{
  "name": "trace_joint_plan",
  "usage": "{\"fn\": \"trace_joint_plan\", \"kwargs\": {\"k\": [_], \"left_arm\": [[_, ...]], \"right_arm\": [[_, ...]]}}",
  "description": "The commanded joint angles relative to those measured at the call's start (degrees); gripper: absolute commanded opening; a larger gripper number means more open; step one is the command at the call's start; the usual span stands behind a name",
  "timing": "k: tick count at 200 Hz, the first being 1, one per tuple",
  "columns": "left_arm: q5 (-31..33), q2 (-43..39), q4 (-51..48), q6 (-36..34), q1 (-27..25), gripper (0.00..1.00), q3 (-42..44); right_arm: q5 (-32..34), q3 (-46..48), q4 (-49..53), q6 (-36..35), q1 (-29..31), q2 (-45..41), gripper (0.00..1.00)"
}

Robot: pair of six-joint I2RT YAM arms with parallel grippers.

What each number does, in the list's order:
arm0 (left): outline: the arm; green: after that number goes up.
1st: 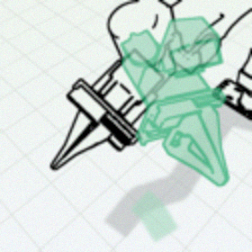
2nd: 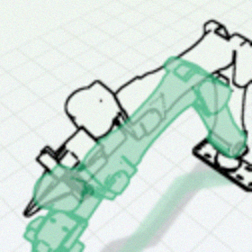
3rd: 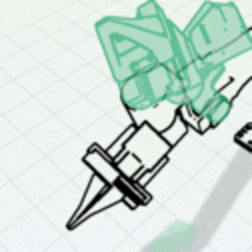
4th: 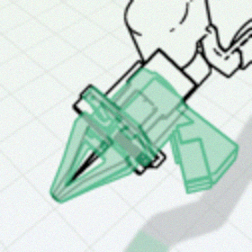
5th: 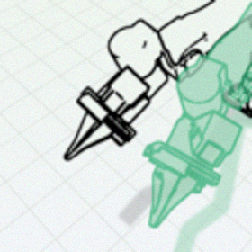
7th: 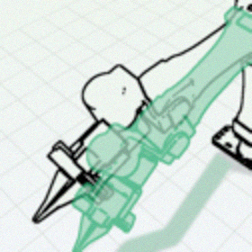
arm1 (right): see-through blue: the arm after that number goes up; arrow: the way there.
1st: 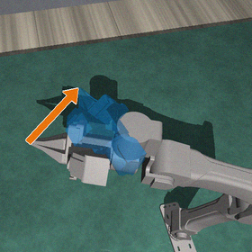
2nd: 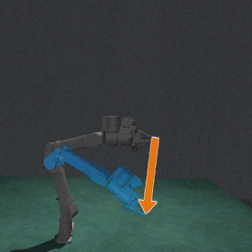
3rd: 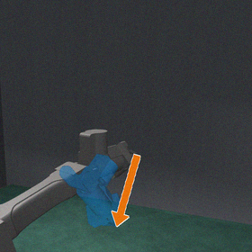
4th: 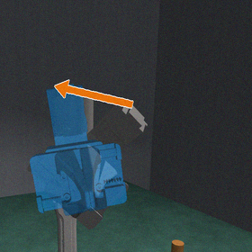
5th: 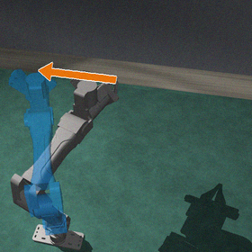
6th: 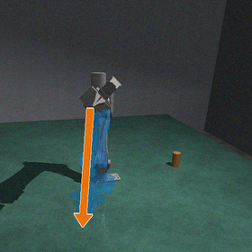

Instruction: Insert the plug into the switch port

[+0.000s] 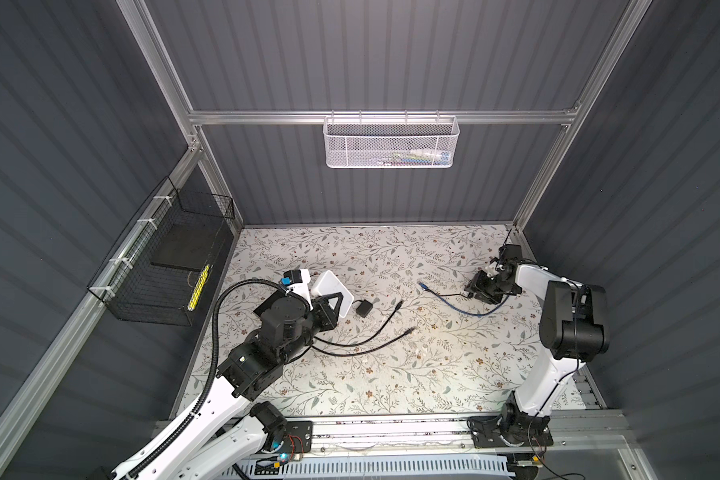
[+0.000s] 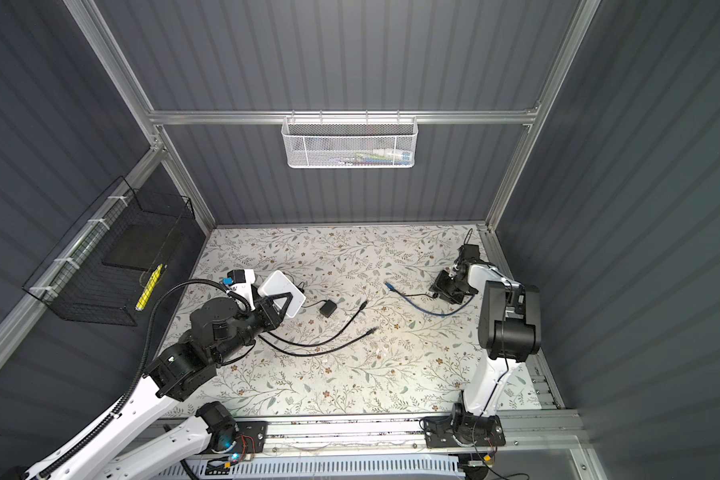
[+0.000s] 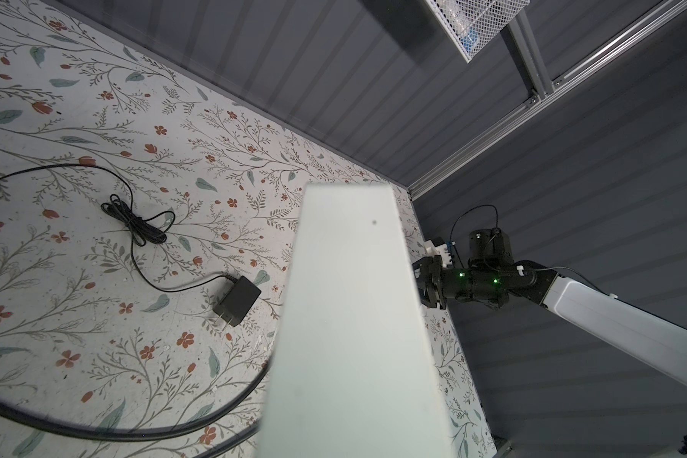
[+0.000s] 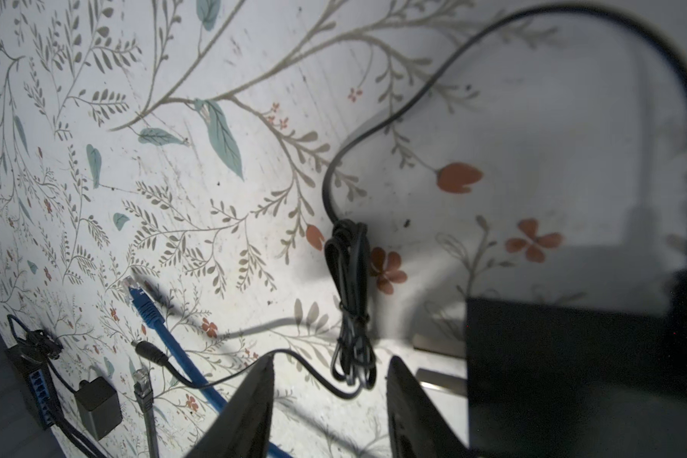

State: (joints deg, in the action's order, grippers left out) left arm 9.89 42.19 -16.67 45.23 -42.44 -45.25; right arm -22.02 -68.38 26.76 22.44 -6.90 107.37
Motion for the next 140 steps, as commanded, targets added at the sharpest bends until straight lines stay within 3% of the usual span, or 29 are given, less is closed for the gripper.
{"fn": "trace_joint_plan", "kwargs": {"k": [1, 42, 91, 118, 140], "left_arm": [[-0.22, 0.07, 2.77, 0.21, 0.08, 0.00, 0.60], [-0.15, 0.22, 2.51, 0.05, 0.07, 0.00, 0.16], [-1.00, 0.05, 1.68, -0.43, 0.15, 0.00, 0.01], [-1.95, -0.19, 2.03, 0.16, 0.10, 0.00, 0.94], [-2.80, 0.04, 2.68, 0.70, 0.09, 0.00, 1.41]], "right_arm": [[0.31, -1.33, 2.00, -1.78, 1.33, -2.66, 0.49], [4.44, -0.17, 4.15, -4.88, 4.10, -8.68, 0.50], [11.64, -7.95, 14.64, -23.19, 15.89, -6.57, 0.50], [13.33, -6.15, 12.46, -31.15, 20.68, -5.99, 0.50], [15.59, -6.50, 11.39, -33.69, 21.85, -4.85, 0.50]]}}
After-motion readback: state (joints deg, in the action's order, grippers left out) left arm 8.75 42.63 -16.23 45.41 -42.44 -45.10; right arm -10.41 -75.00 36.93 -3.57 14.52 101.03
